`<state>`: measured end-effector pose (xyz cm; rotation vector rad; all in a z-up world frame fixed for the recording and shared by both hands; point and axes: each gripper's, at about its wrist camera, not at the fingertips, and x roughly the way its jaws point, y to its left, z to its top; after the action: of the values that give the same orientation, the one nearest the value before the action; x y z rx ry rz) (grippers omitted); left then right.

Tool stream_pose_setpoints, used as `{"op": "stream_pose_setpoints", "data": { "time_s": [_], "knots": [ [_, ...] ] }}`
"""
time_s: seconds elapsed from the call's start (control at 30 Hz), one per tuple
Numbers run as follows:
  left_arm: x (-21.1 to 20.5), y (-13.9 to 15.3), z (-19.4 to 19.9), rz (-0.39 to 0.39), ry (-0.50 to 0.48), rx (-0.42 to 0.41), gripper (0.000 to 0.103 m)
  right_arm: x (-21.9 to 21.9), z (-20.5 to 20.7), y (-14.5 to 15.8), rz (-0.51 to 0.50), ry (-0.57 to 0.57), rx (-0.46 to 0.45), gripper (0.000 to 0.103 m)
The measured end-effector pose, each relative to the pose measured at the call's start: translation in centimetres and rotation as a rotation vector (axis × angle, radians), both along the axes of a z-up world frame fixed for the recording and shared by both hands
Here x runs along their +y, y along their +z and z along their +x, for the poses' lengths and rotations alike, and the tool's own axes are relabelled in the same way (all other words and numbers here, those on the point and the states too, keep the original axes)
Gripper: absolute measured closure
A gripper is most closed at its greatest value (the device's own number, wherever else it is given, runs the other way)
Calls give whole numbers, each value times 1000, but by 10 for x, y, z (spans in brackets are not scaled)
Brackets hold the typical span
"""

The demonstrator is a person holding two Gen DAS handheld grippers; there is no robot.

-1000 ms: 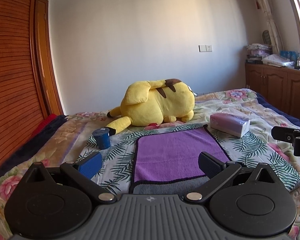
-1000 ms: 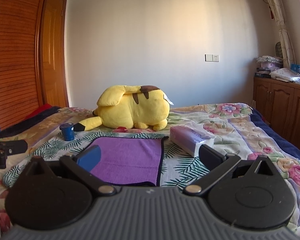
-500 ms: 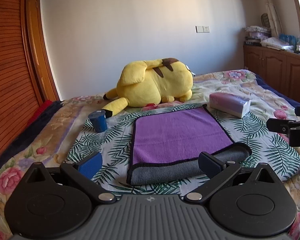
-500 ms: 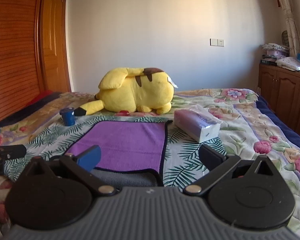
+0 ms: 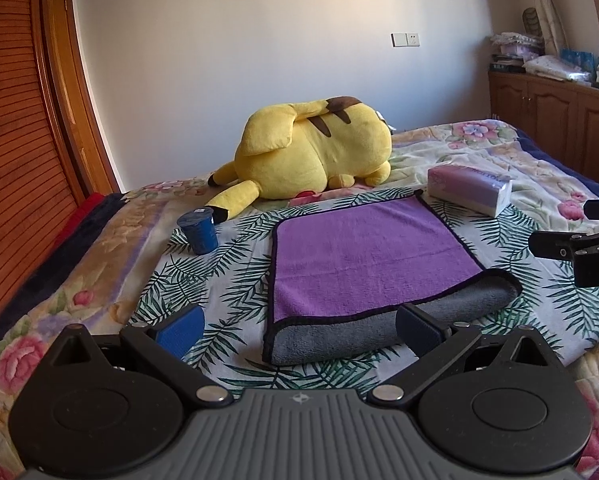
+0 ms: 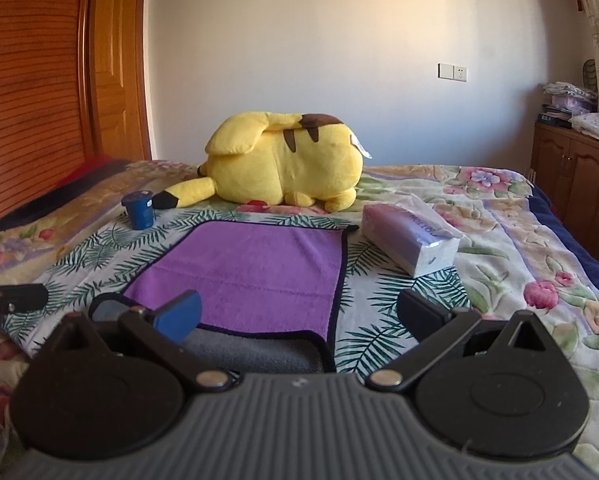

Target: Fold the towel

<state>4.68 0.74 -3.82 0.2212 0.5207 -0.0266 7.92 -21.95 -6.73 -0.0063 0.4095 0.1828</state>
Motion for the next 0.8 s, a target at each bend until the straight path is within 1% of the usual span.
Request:
{"op": "stream_pose_setpoints", "data": {
  "time_s": [0.43,0.8],
  "knots": [
    [13,-7,28,13,18,16,0,5,26,-11,-3,24,49,0],
    [27,-16,51,5,34,63,0,11,41,-19,-13,47,86,0]
  ]
}}
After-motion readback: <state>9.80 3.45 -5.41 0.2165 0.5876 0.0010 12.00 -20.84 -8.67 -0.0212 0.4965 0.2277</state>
